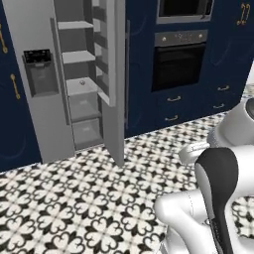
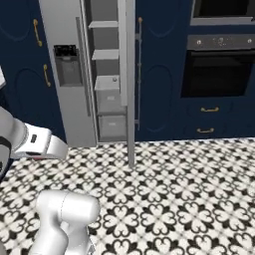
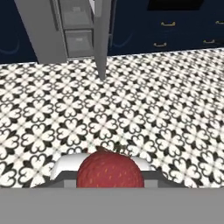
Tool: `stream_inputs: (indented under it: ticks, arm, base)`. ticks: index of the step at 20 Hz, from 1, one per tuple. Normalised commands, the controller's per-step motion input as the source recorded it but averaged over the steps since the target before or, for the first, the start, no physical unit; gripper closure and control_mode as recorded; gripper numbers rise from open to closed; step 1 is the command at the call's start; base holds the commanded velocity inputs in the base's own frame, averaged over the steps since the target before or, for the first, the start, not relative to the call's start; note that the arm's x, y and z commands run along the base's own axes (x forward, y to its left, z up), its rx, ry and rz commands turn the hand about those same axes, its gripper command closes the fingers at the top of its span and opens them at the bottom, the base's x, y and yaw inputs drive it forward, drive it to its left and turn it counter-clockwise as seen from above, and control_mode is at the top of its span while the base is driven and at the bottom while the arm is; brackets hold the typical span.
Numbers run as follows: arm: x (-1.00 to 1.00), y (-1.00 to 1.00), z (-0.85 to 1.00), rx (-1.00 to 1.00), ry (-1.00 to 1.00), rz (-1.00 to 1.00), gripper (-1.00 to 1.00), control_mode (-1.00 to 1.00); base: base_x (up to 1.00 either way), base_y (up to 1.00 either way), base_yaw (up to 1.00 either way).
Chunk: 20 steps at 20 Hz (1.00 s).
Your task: Take the strawberry from the fridge and place it on top of the pancake, located on the dining counter.
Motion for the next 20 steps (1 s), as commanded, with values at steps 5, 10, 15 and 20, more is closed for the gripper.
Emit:
stream_inputs:
  ticks: [5,10,15,20]
  arm:
    - [0.0,0.0,0.0,0.0,0.0,0.0,1.0,1.0]
    - [0.0,0.0,0.0,0.0,0.0,0.0,1.0,1.0]
    - [0.0,0.0,0.0,0.0,0.0,0.0,1.0,1.0]
    - [0.0,0.0,0.0,0.0,0.0,0.0,1.0,1.0]
  base:
    - [-0.71,0.0,-0.59]
    - [-0.17,0.0,-0.61]
    - [0.53,-0.12,-0.44]
    - [1.0,-0.15,-0.42]
